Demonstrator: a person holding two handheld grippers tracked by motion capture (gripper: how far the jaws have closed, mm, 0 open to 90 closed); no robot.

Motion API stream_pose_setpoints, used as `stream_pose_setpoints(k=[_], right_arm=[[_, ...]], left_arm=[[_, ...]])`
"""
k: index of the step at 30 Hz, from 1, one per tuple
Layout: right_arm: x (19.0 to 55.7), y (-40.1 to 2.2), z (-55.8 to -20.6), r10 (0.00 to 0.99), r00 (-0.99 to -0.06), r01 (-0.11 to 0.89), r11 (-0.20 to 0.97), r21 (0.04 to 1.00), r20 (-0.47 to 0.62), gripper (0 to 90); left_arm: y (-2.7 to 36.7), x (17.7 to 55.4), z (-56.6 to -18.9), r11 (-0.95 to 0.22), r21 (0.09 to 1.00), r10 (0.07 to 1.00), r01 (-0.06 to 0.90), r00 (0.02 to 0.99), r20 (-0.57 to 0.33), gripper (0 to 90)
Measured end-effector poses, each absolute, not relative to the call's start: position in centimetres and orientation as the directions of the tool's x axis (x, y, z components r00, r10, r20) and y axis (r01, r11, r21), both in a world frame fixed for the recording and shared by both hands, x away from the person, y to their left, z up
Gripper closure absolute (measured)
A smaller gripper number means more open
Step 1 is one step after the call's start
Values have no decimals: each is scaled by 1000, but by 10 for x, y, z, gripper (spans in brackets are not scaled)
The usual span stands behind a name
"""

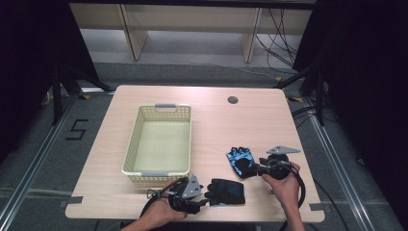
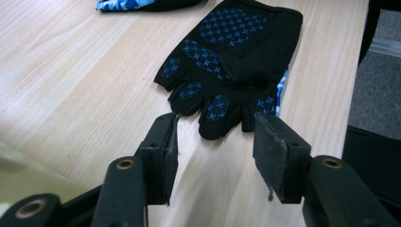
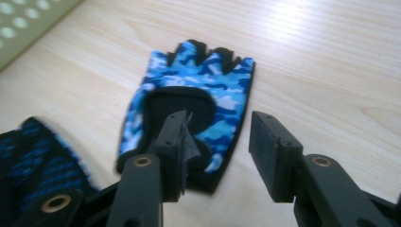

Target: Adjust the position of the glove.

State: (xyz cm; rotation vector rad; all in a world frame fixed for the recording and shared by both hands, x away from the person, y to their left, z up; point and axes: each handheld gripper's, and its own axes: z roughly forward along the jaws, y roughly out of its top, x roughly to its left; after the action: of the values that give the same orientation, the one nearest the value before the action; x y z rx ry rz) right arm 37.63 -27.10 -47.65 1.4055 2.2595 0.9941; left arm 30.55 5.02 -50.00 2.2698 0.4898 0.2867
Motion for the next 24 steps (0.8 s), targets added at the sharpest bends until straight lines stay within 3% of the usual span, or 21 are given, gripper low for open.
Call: stream_pose_setpoints(k=[12,24], right_arm=[[398,-261,-490,925,-366,734,220,643,101,529],[399,-247,-499,952,-290,766,169,621,98,568]], left_arm=[[65,295,-499,-609,743,440,276,897,28,466],[65,296,-501,-616,739,435,270,900,33,452]])
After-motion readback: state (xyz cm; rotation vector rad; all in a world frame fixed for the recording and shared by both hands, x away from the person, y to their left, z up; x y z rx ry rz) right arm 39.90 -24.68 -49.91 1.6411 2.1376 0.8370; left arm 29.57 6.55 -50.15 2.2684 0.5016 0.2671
